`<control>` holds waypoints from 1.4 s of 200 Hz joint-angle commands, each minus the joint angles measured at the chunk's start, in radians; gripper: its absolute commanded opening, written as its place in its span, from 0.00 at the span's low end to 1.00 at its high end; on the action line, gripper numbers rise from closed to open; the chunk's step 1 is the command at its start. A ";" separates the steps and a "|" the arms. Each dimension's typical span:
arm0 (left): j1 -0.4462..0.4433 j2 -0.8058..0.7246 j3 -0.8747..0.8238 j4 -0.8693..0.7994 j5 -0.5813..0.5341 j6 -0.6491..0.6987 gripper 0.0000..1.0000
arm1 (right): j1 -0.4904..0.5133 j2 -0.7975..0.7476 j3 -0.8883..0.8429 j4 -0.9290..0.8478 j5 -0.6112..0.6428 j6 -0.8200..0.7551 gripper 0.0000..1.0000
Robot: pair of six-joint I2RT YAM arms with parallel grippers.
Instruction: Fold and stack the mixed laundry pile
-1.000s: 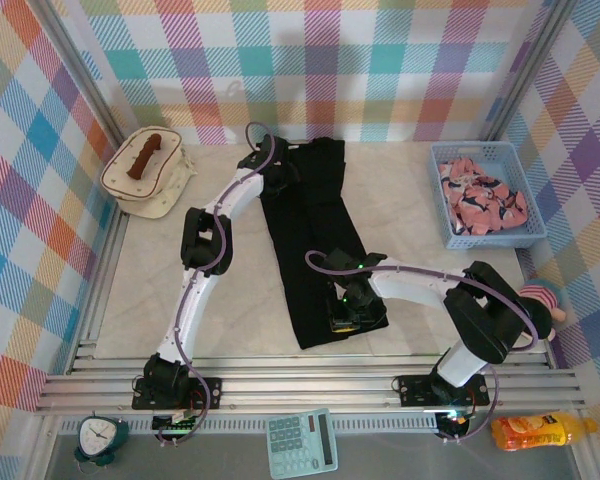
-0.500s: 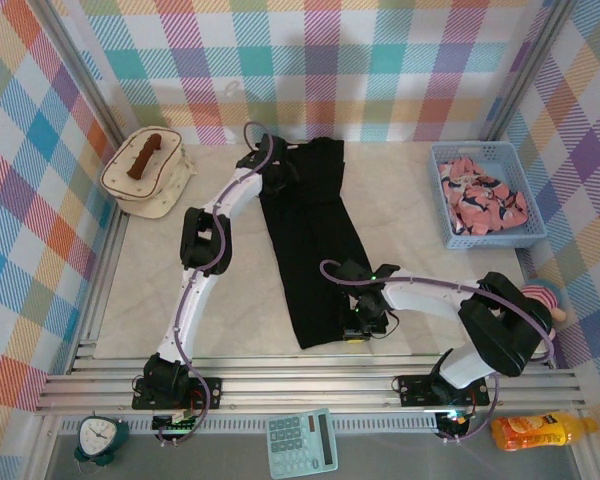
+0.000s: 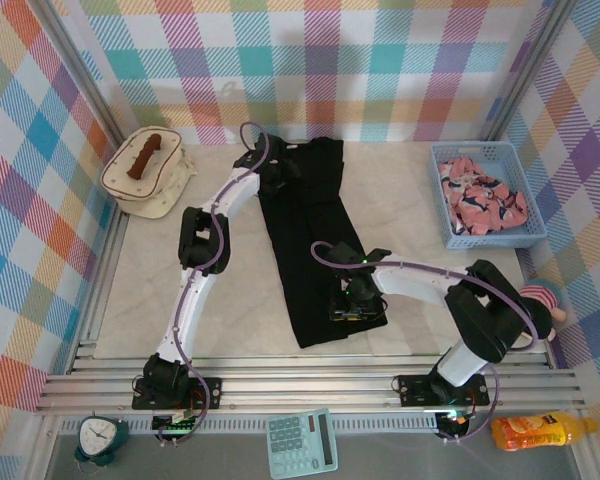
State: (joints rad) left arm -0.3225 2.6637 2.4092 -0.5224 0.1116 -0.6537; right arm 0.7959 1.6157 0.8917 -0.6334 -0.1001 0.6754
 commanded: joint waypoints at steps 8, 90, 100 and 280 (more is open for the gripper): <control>0.020 0.036 -0.044 -0.078 -0.011 -0.013 0.58 | 0.009 0.046 -0.039 0.044 -0.049 0.025 0.20; 0.036 0.079 0.019 -0.072 0.001 -0.015 0.60 | 0.054 0.011 -0.125 0.077 -0.163 0.098 0.00; 0.036 0.079 0.041 -0.084 0.002 -0.006 0.61 | 0.055 0.012 -0.103 0.065 -0.179 0.091 0.00; 0.022 -0.897 -0.973 0.034 0.194 0.128 0.99 | -0.309 -0.168 -0.108 -0.058 -0.081 -0.199 0.71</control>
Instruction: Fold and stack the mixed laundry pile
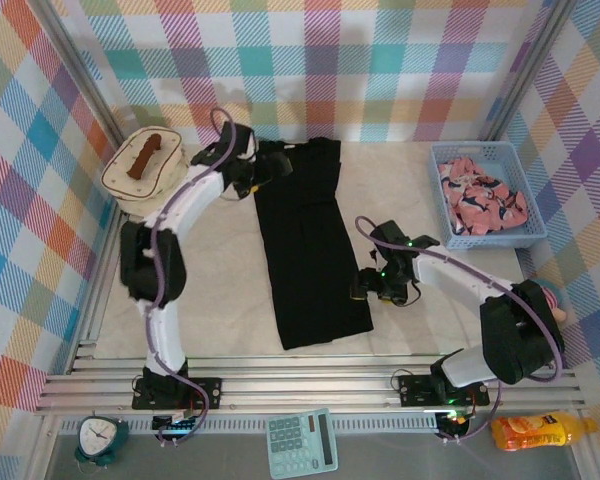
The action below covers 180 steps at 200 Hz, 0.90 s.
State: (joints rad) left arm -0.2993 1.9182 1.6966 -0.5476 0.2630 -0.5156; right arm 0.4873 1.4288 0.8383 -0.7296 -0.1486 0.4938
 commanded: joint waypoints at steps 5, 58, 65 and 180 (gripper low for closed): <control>-0.003 -0.196 -0.326 0.063 0.041 -0.017 0.99 | -0.001 0.022 -0.066 0.051 -0.036 -0.013 0.71; -0.099 -0.567 -0.879 0.165 0.063 -0.201 0.92 | 0.000 0.077 -0.155 0.201 -0.138 0.020 0.50; -0.128 -0.598 -0.925 0.172 0.058 -0.228 0.91 | 0.003 0.075 -0.167 0.222 -0.166 0.039 0.46; -0.479 -0.679 -1.145 0.209 0.053 -0.429 0.73 | 0.140 -0.064 -0.210 0.241 -0.184 0.214 0.35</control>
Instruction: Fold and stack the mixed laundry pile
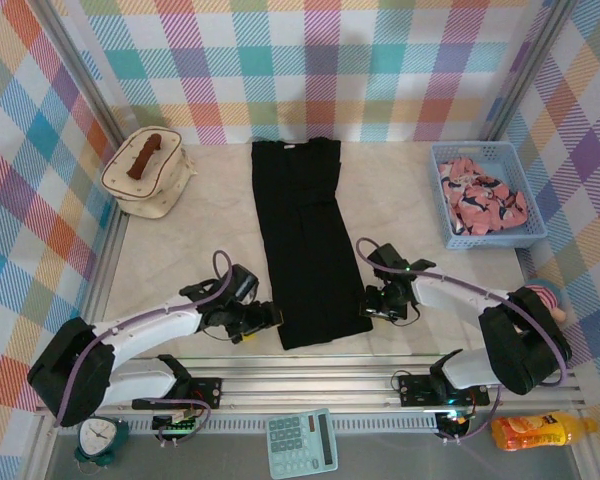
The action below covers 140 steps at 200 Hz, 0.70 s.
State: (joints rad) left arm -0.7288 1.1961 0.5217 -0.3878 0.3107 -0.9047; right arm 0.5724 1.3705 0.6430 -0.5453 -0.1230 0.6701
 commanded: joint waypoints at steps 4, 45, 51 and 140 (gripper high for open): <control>-0.060 0.054 0.035 0.056 0.007 -0.044 0.73 | 0.055 -0.013 -0.014 0.045 -0.204 0.037 0.35; -0.129 0.117 0.049 0.102 0.000 -0.091 0.71 | 0.057 -0.089 -0.024 -0.027 -0.168 0.034 0.39; -0.134 0.126 0.051 0.101 0.001 -0.092 0.70 | 0.057 -0.090 -0.027 -0.024 -0.168 0.036 0.39; -0.198 0.253 0.111 0.237 0.020 -0.143 0.54 | 0.081 -0.026 -0.064 0.066 -0.187 0.069 0.39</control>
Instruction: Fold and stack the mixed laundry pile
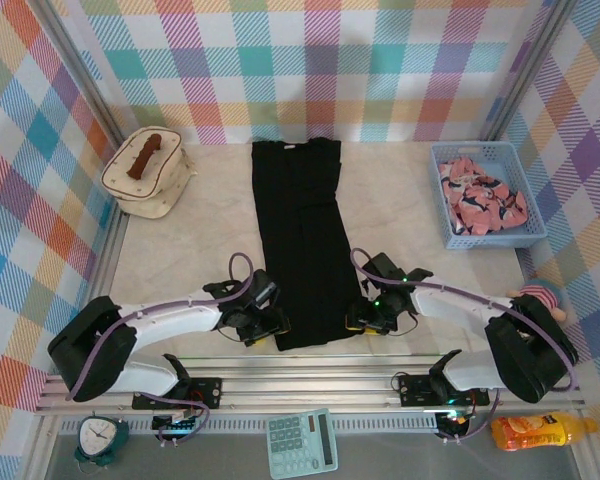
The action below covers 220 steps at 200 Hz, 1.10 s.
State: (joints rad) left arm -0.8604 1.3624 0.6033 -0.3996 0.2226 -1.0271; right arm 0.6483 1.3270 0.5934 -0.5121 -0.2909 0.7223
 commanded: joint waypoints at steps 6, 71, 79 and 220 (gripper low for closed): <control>-0.072 0.095 0.041 0.252 0.111 -0.019 0.52 | 0.005 0.020 -0.014 0.037 -0.018 0.016 0.37; -0.077 0.187 0.159 0.213 0.149 0.020 0.46 | 0.005 0.043 0.020 0.033 0.002 -0.011 0.21; -0.078 0.187 0.167 0.203 0.151 0.022 0.46 | 0.005 0.043 0.021 0.029 0.004 -0.013 0.21; -0.131 0.184 0.209 -0.069 0.076 0.055 0.18 | 0.004 0.042 0.028 0.016 0.019 -0.014 0.17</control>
State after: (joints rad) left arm -0.9844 1.5364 0.8181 -0.4194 0.3202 -0.9939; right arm 0.6487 1.3670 0.5911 -0.4824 -0.2863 0.7185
